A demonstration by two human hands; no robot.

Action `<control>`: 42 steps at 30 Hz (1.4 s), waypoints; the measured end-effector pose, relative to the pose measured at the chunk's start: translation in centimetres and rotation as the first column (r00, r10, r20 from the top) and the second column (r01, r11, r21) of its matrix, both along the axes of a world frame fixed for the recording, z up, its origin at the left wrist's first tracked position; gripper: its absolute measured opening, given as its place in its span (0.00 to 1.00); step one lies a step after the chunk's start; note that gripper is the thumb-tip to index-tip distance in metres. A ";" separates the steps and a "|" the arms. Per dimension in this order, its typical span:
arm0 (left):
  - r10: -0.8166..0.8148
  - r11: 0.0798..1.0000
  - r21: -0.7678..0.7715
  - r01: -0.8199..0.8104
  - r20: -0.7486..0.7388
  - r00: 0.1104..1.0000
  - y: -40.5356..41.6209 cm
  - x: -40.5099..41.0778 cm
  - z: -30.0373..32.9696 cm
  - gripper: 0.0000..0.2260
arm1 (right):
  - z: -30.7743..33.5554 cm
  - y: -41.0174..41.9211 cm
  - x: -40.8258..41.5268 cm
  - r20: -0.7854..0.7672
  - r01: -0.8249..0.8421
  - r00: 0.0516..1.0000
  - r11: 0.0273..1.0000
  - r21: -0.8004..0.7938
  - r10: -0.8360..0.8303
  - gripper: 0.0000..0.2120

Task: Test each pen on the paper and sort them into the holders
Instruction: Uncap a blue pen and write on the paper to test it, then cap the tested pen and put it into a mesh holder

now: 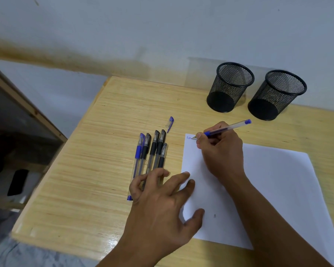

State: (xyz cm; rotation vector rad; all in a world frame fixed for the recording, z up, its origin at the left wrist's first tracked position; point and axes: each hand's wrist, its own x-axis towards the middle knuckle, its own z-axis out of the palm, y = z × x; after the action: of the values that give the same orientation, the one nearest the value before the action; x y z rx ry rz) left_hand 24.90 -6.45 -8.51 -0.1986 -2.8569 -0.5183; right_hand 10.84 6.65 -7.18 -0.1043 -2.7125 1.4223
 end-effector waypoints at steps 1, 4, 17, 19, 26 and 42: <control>0.000 1.000 -0.002 0.000 0.002 1.000 0.0 0.0 0.0 0.21 | 0.1 0.1 0.0 0.006 -0.003 1.000 1.000 -0.010 0.003 0.06; 0.003 1.000 0.002 -0.003 0.007 1.000 0.0 0.0 0.0 0.22 | 0.2 0.4 0.0 -0.001 0.020 1.000 0.998 -0.065 -0.020 0.06; 0.038 0.999 -0.041 -0.035 0.095 0.995 0.3 -0.1 1.4 0.21 | 2.5 2.7 0.2 0.048 -0.008 0.998 0.863 -0.505 0.038 0.01; 0.052 0.996 -0.081 -0.040 0.144 0.988 0.4 -0.4 2.1 0.22 | 3.4 3.3 0.5 0.038 -0.004 0.999 0.857 -0.516 0.027 0.02; 0.084 0.992 -0.115 -0.054 0.277 0.957 0.7 -1.8 4.3 0.23 | 3.3 5.7 4.0 0.048 -0.008 0.998 0.860 -0.511 0.038 0.02; 0.357 0.872 0.279 -0.401 0.197 0.913 -2.5 -13.0 5.6 0.14 | 2.8 10.7 8.6 0.058 0.033 0.998 0.765 -0.643 0.005 0.03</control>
State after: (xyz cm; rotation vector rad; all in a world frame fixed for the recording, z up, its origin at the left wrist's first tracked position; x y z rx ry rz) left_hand 11.85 -8.91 -2.93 0.4665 -2.7799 -0.9154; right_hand 19.41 17.36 -4.40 -0.2032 -2.1079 2.3116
